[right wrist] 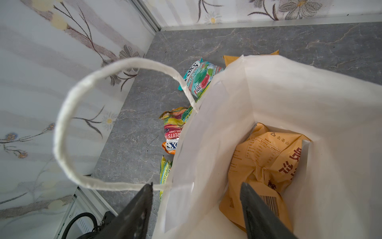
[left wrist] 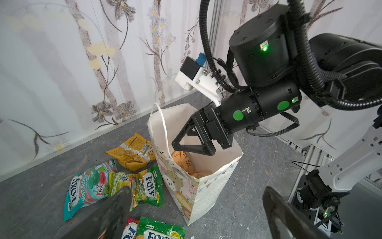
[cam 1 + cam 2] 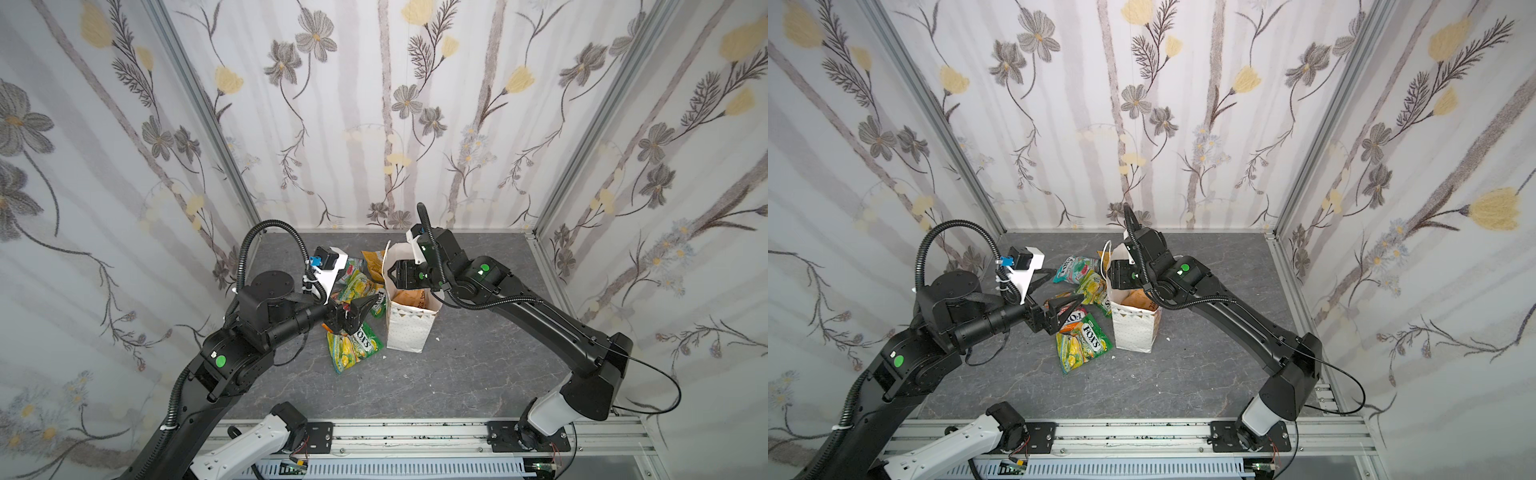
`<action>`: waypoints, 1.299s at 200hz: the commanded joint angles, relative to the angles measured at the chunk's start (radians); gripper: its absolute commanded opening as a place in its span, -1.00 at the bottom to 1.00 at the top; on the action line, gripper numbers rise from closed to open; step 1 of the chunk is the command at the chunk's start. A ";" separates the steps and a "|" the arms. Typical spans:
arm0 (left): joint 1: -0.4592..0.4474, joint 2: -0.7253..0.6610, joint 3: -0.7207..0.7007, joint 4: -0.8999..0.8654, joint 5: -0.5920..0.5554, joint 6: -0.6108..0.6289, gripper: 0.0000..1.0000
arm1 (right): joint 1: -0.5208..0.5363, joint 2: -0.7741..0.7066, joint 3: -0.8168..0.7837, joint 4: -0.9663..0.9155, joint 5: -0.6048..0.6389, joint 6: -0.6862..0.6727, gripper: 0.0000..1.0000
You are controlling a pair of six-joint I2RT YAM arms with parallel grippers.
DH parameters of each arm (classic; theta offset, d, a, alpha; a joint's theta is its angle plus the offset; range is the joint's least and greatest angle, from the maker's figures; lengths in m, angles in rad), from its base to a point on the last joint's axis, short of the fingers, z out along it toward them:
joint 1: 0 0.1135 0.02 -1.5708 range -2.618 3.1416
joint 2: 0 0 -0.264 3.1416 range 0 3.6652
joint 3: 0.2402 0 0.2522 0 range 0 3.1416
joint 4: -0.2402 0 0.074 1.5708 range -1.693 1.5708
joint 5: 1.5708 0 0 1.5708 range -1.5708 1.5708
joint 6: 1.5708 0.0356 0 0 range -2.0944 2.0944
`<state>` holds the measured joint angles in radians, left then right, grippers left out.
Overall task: Take the snacks out of the paper bag
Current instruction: Pick up the snack from the paper bag.
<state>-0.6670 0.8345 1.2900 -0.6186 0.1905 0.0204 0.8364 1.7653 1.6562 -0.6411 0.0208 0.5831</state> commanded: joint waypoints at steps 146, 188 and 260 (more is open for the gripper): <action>-0.004 -0.027 -0.005 -0.024 -0.078 0.035 1.00 | 0.000 0.184 0.010 -0.124 0.015 -0.053 0.31; -0.003 -0.028 -0.008 -0.026 -0.077 0.037 1.00 | 0.000 0.216 0.006 -0.125 0.006 -0.064 0.33; -0.003 -0.028 0.002 -0.031 -0.071 0.038 1.00 | 0.000 0.263 -0.007 -0.122 0.005 -0.074 0.35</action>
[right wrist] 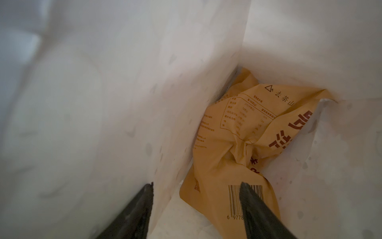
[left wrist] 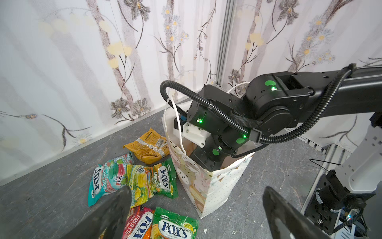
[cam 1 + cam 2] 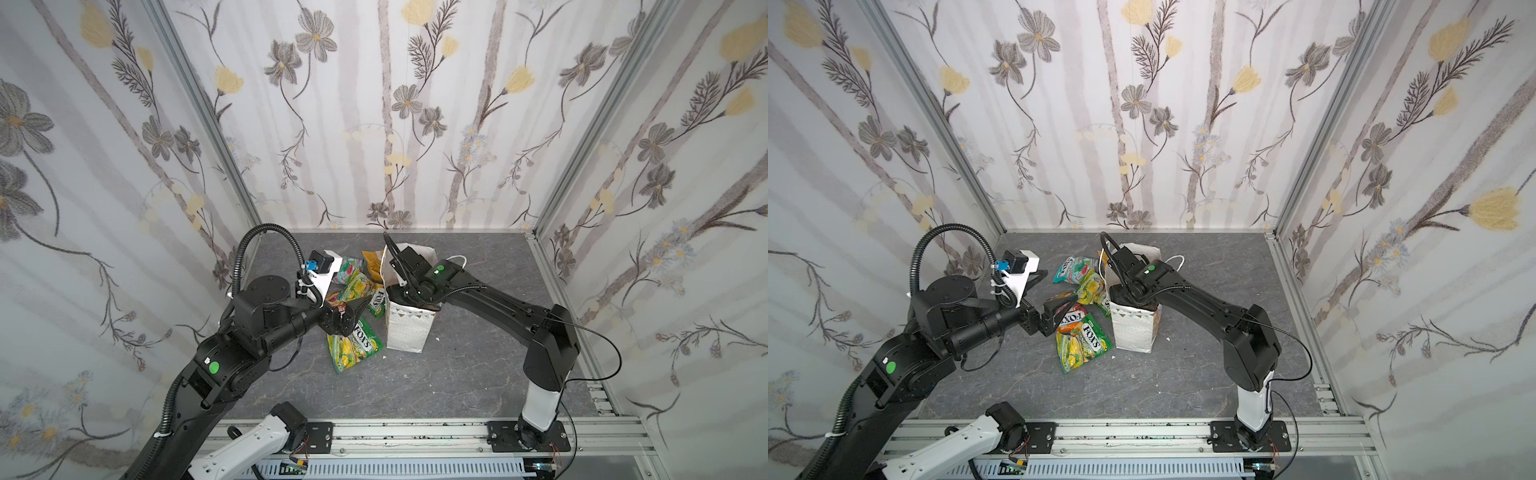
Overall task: Take the snacks out of the paper bag
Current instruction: Pick up the snack from the paper bag.
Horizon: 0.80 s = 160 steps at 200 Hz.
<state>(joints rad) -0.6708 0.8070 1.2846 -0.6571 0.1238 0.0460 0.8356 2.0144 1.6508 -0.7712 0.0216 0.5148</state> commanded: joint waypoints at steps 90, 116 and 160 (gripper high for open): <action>0.000 0.004 0.004 0.014 0.005 0.011 1.00 | 0.000 0.093 -0.031 0.001 0.038 -0.027 0.54; 0.000 0.006 0.007 0.016 0.009 0.011 1.00 | 0.000 0.120 -0.041 0.002 0.054 -0.028 0.57; 0.000 0.011 0.006 0.017 0.008 0.011 1.00 | 0.000 0.157 -0.054 0.010 0.059 -0.035 0.62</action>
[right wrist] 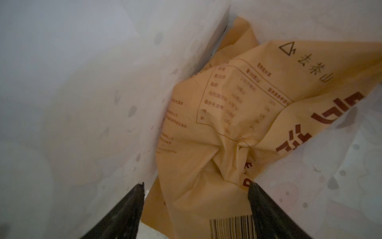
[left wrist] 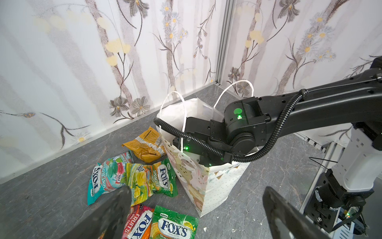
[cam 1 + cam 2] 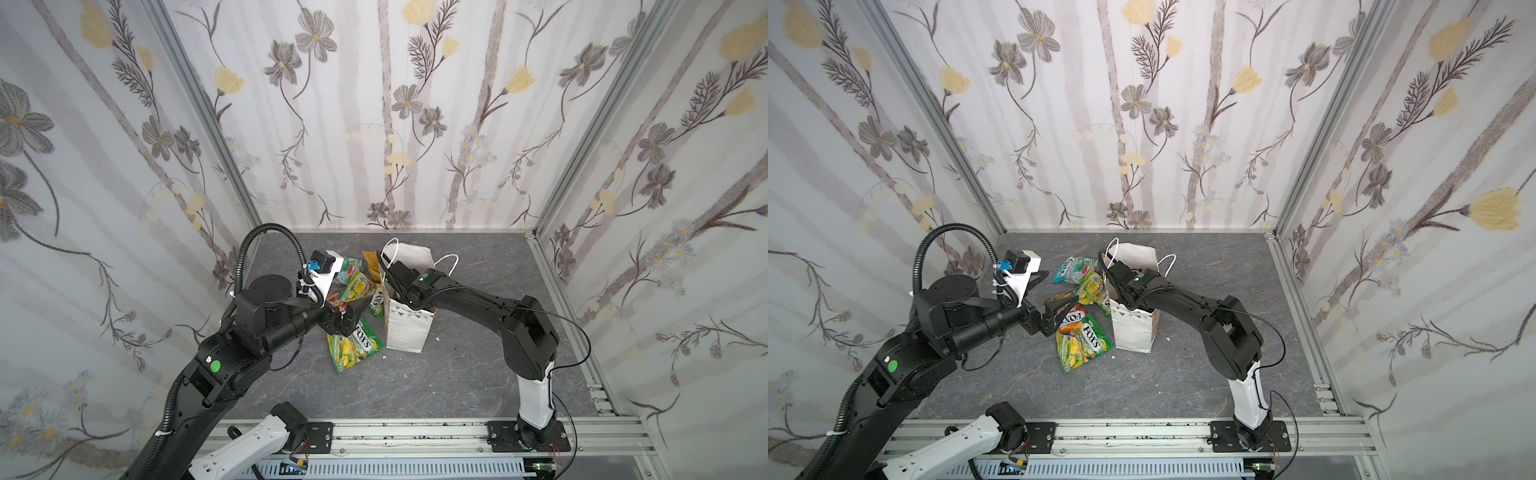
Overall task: Take the snacks out of the paper bag
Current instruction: Pick up the snack from the paper bag.
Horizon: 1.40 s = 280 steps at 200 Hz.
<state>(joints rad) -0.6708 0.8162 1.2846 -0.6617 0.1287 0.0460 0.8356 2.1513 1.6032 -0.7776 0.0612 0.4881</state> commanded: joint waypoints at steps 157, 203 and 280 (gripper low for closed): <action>0.000 -0.009 0.000 0.020 0.000 0.006 1.00 | 0.000 0.070 -0.046 0.048 -0.045 -0.024 -0.10; 0.000 -0.014 0.000 0.019 -0.005 0.006 1.00 | 0.000 0.027 -0.037 0.053 -0.044 -0.020 -0.71; 0.000 -0.016 -0.004 0.022 -0.004 0.002 1.00 | 0.000 -0.057 -0.022 0.053 -0.012 -0.013 -1.00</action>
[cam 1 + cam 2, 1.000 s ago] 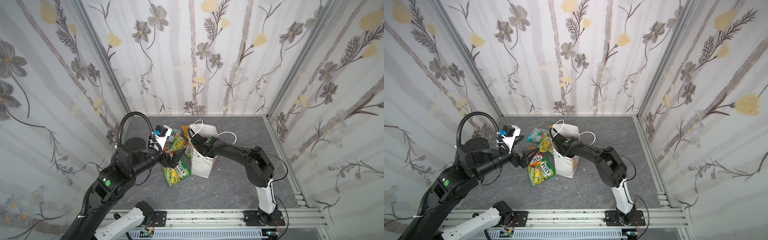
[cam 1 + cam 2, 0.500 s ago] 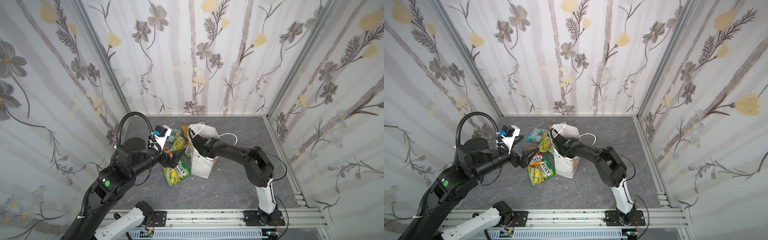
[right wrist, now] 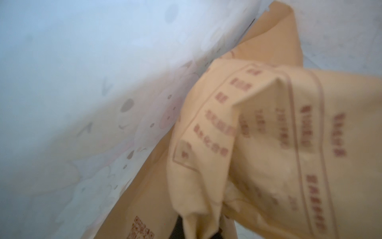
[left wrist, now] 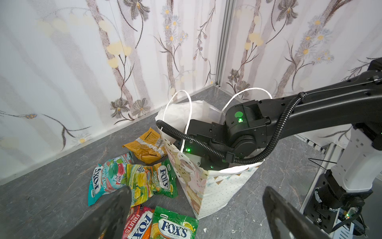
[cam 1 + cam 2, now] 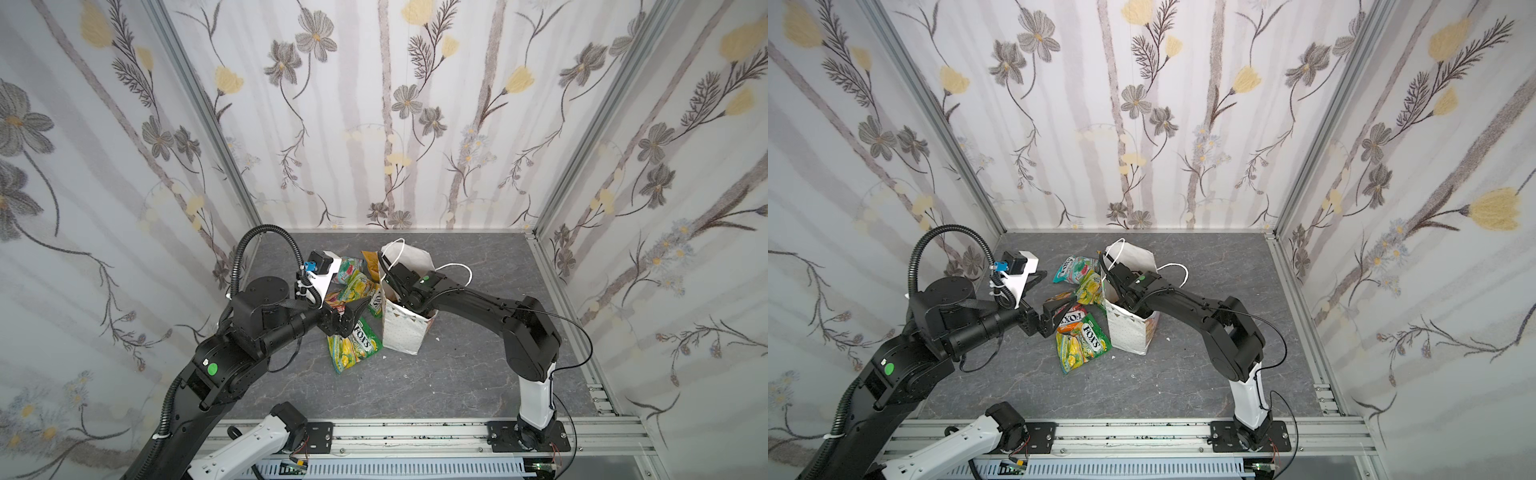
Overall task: Take the snacks out of the paper bag
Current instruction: Pick up the snack from the paper bag.
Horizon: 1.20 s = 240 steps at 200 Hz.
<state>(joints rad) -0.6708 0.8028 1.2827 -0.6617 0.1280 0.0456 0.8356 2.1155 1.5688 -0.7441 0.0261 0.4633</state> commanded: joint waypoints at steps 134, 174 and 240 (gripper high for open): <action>0.001 0.134 -0.118 0.254 -0.083 -0.436 0.97 | -0.027 -0.067 0.029 0.015 -0.008 0.023 -1.00; 0.004 0.246 -0.139 0.373 0.007 -0.567 0.86 | -0.027 -0.094 0.022 0.015 -0.021 0.022 -1.00; 0.036 0.346 -0.182 0.456 0.072 -0.668 0.20 | -0.026 -0.147 -0.021 0.039 -0.055 0.034 -1.00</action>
<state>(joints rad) -0.6479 1.1320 1.1152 -0.2798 0.1608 -0.5594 0.8085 1.9846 1.5589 -0.7513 -0.0036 0.4816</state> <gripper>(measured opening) 0.632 0.050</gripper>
